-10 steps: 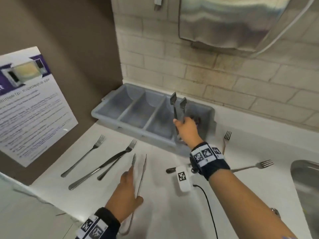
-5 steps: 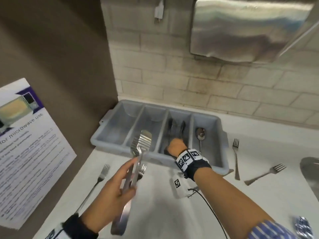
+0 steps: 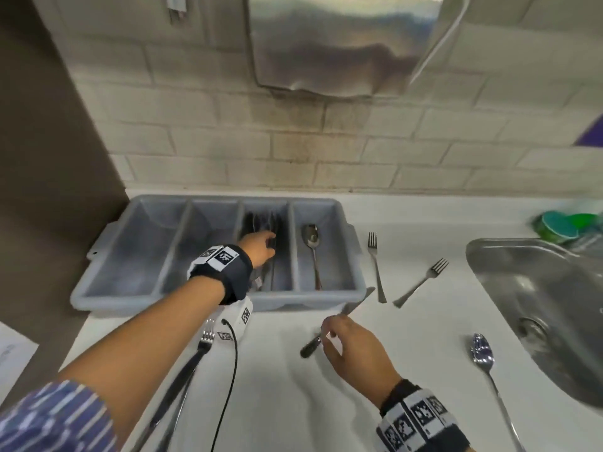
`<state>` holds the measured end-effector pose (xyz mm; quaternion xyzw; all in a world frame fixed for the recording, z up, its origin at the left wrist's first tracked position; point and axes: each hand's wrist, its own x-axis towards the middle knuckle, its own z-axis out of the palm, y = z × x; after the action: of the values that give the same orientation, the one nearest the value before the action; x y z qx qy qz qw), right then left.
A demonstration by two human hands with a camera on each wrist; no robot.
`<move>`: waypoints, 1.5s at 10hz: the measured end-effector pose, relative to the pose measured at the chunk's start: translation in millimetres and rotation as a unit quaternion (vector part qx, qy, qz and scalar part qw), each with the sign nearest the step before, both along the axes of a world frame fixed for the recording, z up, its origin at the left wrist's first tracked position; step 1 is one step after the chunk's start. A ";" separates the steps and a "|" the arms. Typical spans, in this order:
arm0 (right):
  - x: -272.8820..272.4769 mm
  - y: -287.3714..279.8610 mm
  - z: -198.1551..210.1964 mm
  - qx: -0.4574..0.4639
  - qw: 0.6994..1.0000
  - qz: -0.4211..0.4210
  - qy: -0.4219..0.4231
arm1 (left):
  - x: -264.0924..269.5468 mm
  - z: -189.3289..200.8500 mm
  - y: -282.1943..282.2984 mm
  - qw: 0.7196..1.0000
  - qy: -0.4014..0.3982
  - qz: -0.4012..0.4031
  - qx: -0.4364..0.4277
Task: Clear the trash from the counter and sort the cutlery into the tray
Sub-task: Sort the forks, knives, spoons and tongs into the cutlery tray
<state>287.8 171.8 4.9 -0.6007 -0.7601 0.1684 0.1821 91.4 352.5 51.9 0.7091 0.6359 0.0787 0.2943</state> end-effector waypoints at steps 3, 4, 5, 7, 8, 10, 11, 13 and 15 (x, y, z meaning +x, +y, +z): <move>4.9 4.5 -37.0 -0.093 0.990 0.022 -0.099 | -2.5 -9.4 -11.1 0.999 -0.023 0.003 -0.028; 7.9 -1.5 -40.2 -0.105 0.991 -0.013 -0.087 | -21.4 7.6 -43.8 0.989 -0.107 0.060 0.080; 16.0 -16.9 -41.6 -0.099 0.990 -0.037 -0.089 | -48.5 15.7 -95.0 0.968 -0.156 0.105 0.168; 30.3 -46.6 -54.8 -0.045 0.999 -0.019 -0.019 | -98.7 -15.0 -204.8 0.957 -0.086 0.245 0.131; 33.1 -53.3 -45.8 -0.082 0.996 -0.032 0.034 | -116.1 -38.9 -248.0 0.957 -0.012 0.282 0.070; 25.8 -54.0 -42.6 -0.150 0.987 -0.034 -0.036 | -131.4 -81.1 -291.1 0.945 0.138 0.295 -0.028; 12.9 -50.9 -37.1 -0.171 0.985 0.027 -0.015 | -134.6 -92.2 -294.5 0.942 0.143 0.303 -0.023; -63.1 -6.2 28.8 -0.171 0.952 0.107 0.229 | -134.4 -97.5 -300.5 0.943 0.197 0.269 0.000; -166.6 124.2 49.7 -0.197 0.956 0.100 0.191 | -143.8 -90.9 -304.1 0.955 0.118 0.273 0.012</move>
<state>121.1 296.0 54.6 -0.5020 -0.7189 0.4441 0.1842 -52.4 48.4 -38.9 0.5159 0.8345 0.0795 0.1763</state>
